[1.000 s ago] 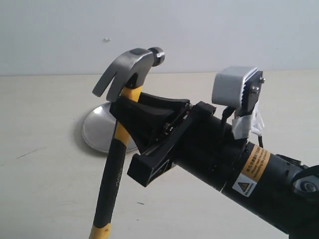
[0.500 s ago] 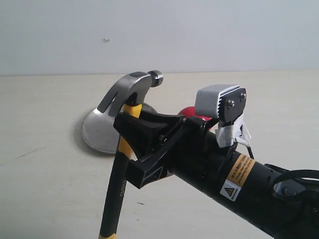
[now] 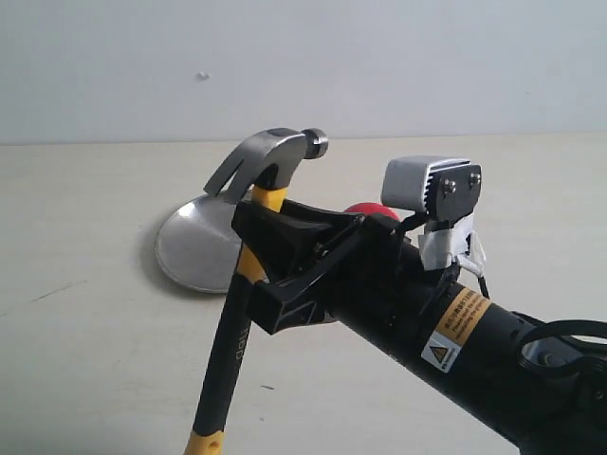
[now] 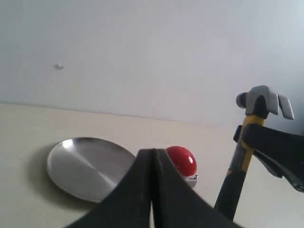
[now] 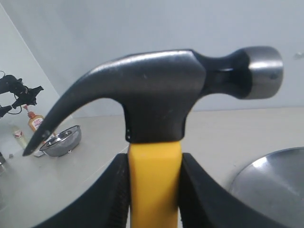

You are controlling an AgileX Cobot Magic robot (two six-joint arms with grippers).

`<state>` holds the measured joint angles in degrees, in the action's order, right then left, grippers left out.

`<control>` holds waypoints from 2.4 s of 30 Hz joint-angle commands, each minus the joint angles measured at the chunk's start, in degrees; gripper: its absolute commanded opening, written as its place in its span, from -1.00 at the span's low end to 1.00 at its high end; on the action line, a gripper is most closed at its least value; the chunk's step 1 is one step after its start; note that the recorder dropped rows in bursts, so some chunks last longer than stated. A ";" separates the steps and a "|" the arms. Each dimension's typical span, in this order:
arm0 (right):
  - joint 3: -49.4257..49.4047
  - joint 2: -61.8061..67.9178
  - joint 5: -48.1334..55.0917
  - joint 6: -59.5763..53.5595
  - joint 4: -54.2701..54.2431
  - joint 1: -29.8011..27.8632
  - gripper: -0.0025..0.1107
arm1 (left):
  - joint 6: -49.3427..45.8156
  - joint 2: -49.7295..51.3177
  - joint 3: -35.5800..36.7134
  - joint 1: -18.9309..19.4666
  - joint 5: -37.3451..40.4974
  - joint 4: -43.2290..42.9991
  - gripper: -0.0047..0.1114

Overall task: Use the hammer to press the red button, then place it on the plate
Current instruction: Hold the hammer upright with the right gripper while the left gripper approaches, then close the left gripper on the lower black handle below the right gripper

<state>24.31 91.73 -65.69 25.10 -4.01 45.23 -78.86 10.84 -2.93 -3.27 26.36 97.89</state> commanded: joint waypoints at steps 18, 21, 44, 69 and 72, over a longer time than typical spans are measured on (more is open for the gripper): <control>8.64 -0.39 7.34 4.64 -10.95 0.11 -0.96 | -29.19 55.17 -20.36 -0.35 36.03 -9.44 -0.92; 8.64 -0.39 9.60 3.90 -14.25 0.11 -0.96 | -37.82 55.17 -20.36 -0.35 37.32 -7.50 -0.92; 9.97 -2.57 15.73 1.97 -17.92 -4.17 -0.96 | -41.12 56.59 -19.56 -1.01 34.24 -1.89 -0.01; 19.57 -5.70 34.36 1.28 -7.97 -5.53 -0.96 | -37.60 70.57 -23.20 -10.05 26.76 2.06 0.23; 19.57 -5.70 34.36 1.28 -7.97 -5.53 -0.96 | -37.60 72.33 -23.20 -10.05 28.71 2.06 0.23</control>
<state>42.72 87.28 -27.60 27.06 -13.04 40.00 -116.99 81.86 -25.81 -12.98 52.58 99.01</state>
